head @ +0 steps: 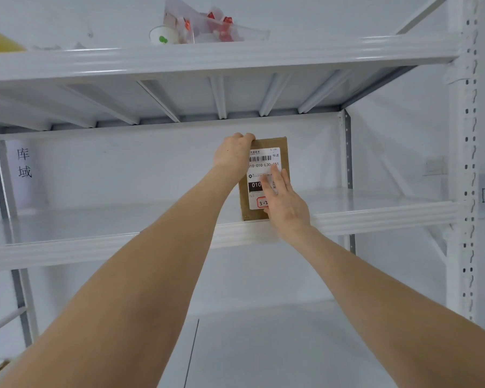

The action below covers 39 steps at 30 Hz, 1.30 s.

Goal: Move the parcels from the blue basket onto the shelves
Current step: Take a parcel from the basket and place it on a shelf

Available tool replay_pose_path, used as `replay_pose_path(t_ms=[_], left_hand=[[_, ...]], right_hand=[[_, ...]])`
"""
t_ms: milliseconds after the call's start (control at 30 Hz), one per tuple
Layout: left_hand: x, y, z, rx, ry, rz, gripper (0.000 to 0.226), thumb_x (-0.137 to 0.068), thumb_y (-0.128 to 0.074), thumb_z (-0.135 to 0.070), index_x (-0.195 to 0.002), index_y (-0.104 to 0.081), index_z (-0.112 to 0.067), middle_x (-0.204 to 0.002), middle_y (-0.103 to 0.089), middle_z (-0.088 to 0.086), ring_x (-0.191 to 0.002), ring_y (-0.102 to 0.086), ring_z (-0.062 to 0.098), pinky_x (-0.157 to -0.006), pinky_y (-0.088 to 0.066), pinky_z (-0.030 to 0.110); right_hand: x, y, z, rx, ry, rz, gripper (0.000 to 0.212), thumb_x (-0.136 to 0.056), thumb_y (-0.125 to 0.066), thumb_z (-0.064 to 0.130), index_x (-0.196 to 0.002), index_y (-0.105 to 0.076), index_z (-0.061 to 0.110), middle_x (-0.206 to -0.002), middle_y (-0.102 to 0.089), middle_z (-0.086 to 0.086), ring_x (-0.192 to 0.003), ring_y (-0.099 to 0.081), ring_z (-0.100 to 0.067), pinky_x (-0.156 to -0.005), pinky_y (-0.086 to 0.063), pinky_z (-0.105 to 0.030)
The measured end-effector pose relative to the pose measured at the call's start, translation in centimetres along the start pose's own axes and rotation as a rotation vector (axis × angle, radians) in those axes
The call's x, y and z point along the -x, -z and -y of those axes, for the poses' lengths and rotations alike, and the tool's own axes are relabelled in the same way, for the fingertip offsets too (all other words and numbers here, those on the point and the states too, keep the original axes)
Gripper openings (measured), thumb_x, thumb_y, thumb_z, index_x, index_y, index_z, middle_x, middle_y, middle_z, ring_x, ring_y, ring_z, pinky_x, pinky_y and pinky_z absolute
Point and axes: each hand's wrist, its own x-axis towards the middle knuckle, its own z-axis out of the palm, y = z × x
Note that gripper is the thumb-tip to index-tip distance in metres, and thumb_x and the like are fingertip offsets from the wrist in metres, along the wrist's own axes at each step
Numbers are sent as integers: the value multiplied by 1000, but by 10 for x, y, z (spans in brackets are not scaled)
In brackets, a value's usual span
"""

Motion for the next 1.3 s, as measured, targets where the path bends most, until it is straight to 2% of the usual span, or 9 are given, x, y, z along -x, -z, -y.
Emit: replay_pose_path(t_ms=[67,200,367,767,1000,1133,1200,1300], left_hand=[[-4,-4,2,-4,3,2,49,-91,-52,0,-135,-44,-17,-124,-53,8,-114,-51,27,-86,-50,37],[-10,-14,5,-11,-2,0,47,-91,-50,1,-135,-45,-15,-123,-53,9,-113,-51,27,-84,-48,36],[-19,-24,10,-9,-4,16,48,-90,-50,2,-135,-44,-15,-123,-52,10,-114,-51,28,-86,-49,37],[-36,-41,20,13,-19,72,50,-90,-49,4,-136,-42,-14,-126,-50,11,-115,-51,28,-84,-46,35],[-40,-42,27,27,-77,119,54,-90,-51,2,-140,-38,-12,-133,-46,11,-123,-45,28,-96,-44,36],[-26,-38,26,10,-107,97,69,-90,-50,3,-150,-21,-15,-155,-23,6,-143,-19,24,-112,-30,39],[-11,-38,22,-3,-83,70,67,-90,-50,0,-149,-23,-16,-155,-22,6,-142,-23,24,-108,-34,39],[19,-39,14,-14,-43,39,53,-92,-48,-8,-143,-35,-16,-145,-33,5,-130,-38,24,-93,-45,39]], right_hand=[[-3,-2,1,-50,-37,14,75,-99,-46,6,-154,1,26,-160,18,6,-149,1,-13,-101,-41,-31],[-11,-10,1,-11,-27,26,78,-96,-44,1,-155,1,25,-160,22,6,-149,11,-16,-103,-38,-31],[-20,-19,0,-15,-38,25,73,-98,-43,6,-155,-3,24,-160,20,4,-149,10,-18,-106,-36,-33],[-38,-24,0,-33,-67,78,59,-101,-41,17,-154,-17,23,-161,13,1,-148,-8,-20,-105,-38,-37],[-40,-27,1,-8,-88,87,56,-101,-41,20,-153,-20,23,-162,6,-2,-145,-19,-25,-106,-37,-38],[-32,-22,2,-6,-89,38,52,-101,-42,26,-150,-26,20,-159,-5,-9,-143,-20,-26,-107,-34,-39],[-26,-20,2,8,-85,12,51,-100,-43,28,-148,-29,19,-158,-10,-11,-142,-20,-27,-108,-32,-39],[-13,-18,-1,9,-68,-51,51,-97,-47,29,-145,-32,18,-154,-17,-11,-139,-24,-28,-107,-32,-39]])
